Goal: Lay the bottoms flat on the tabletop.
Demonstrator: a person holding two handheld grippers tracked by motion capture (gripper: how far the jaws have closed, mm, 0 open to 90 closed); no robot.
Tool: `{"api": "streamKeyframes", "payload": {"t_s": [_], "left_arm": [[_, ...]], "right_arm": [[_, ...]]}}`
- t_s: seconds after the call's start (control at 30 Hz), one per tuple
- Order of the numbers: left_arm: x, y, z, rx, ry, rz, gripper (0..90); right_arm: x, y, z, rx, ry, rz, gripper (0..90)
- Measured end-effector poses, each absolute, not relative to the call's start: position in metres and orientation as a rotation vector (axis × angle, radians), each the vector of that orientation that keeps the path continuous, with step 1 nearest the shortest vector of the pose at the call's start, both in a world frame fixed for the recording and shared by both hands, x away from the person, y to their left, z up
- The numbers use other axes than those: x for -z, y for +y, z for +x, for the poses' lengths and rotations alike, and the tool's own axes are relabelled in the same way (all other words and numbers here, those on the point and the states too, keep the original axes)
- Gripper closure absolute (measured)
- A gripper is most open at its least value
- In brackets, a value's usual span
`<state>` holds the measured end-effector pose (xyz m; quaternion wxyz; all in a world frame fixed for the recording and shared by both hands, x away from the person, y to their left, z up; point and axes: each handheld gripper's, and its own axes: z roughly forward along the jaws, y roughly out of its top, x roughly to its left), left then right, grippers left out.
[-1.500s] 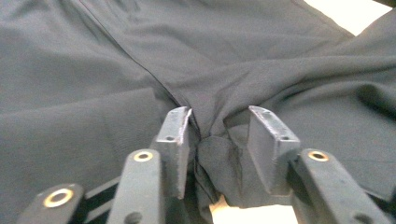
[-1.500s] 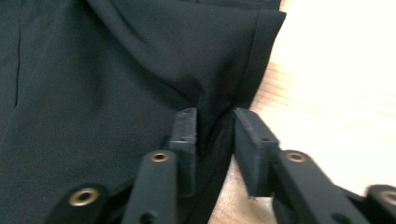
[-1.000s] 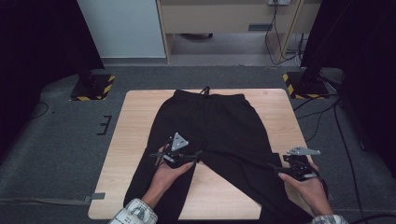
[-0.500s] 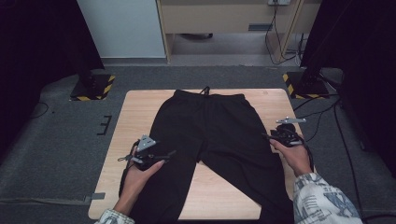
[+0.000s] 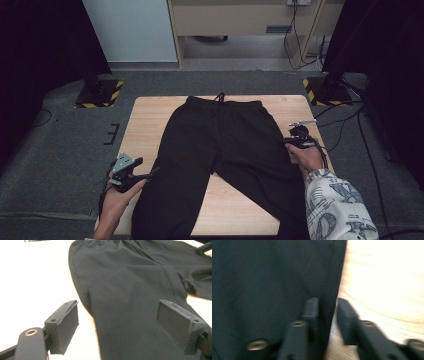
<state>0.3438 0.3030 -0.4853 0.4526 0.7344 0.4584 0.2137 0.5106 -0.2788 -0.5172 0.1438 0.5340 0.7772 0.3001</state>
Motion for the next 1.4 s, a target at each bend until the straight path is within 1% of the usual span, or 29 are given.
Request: {"api": "streamKeyframes", "payload": {"t_s": [0.03, 0.07, 0.4, 0.43, 0.53, 0.57, 0.63, 0.77, 0.87, 0.9, 0.93, 0.97, 1.03, 1.07, 1.17, 1.2, 1.27, 1.33, 1.4], "left_arm": [[0.485, 0.305, 0.343, -0.531, 1.140, 1.808, 16.7], [0.485, 0.308, 0.343, -0.533, 1.144, 1.805, 16.7], [0.489, 0.322, 0.334, -0.553, 1.198, 1.789, 16.9], [0.490, 0.323, 0.334, -0.557, 1.200, 1.792, 16.9], [0.491, 0.322, 0.335, -0.570, 1.200, 1.802, 16.8], [0.492, 0.322, 0.334, -0.569, 1.200, 1.801, 16.7], [0.494, 0.320, 0.334, -0.560, 1.192, 1.807, 16.6], [0.502, 0.313, 0.333, -0.539, 1.179, 1.852, 16.5], [0.507, 0.309, 0.335, -0.551, 1.169, 1.913, 17.6], [0.510, 0.309, 0.336, -0.556, 1.181, 1.926, 18.5], [0.512, 0.309, 0.337, -0.550, 1.185, 1.935, 21.4], [0.514, 0.309, 0.337, -0.540, 1.183, 1.951, 27.2], [0.516, 0.307, 0.337, -0.564, 1.191, 1.989, 31.9], [0.517, 0.307, 0.337, -0.549, 1.191, 1.989, 37.3], [0.523, 0.307, 0.339, -0.522, 1.217, 1.991, 46.6], [0.525, 0.307, 0.339, -0.520, 1.221, 1.999, 49.7], [0.526, 0.306, 0.339, -0.500, 1.233, 2.001, 53.0], [0.528, 0.305, 0.338, -0.496, 1.243, 2.019, 59.2], [0.529, 0.304, 0.337, -0.490, 1.234, 2.023, 63.2]], "right_arm": [[0.517, -0.279, 0.512, -0.872, 2.251, 1.539, 86.8], [0.517, -0.280, 0.514, -0.885, 2.246, 1.544, 89.8], [0.505, -0.278, 0.541, -0.875, 2.170, 1.572, 89.7], [0.505, -0.277, 0.541, -0.871, 2.173, 1.566, 88.1], [0.502, -0.275, 0.536, -0.909, 2.153, 1.575, 75.4], [0.499, -0.274, 0.533, -0.921, 2.147, 1.570, 69.8], [0.493, -0.273, 0.524, -0.939, 2.116, 1.555, 54.9], [0.480, -0.271, 0.499, -0.996, 2.098, 1.484, 44.1], [0.477, -0.268, 0.478, -1.029, 2.111, 1.440, 40.7], [0.477, -0.266, 0.470, -1.041, 2.123, 1.416, 40.6], [0.476, -0.264, 0.464, -1.049, 2.130, 1.394, 41.4], [0.476, -0.261, 0.457, -1.056, 2.138, 1.380, 44.5], [0.477, -0.255, 0.445, -1.086, 2.152, 1.346, 52.5], [0.478, -0.252, 0.441, -1.094, 2.172, 1.323, 57.1], [0.481, -0.241, 0.430, -1.104, 2.221, 1.271, 65.9], [0.482, -0.238, 0.427, -1.108, 2.238, 1.250, 67.3], [0.484, -0.232, 0.419, -1.124, 2.258, 1.221, 69.0], [0.485, -0.228, 0.410, -1.126, 2.271, 1.188, 69.8], [0.487, -0.226, 0.401, -1.146, 2.291, 1.179, 70.1]]}}
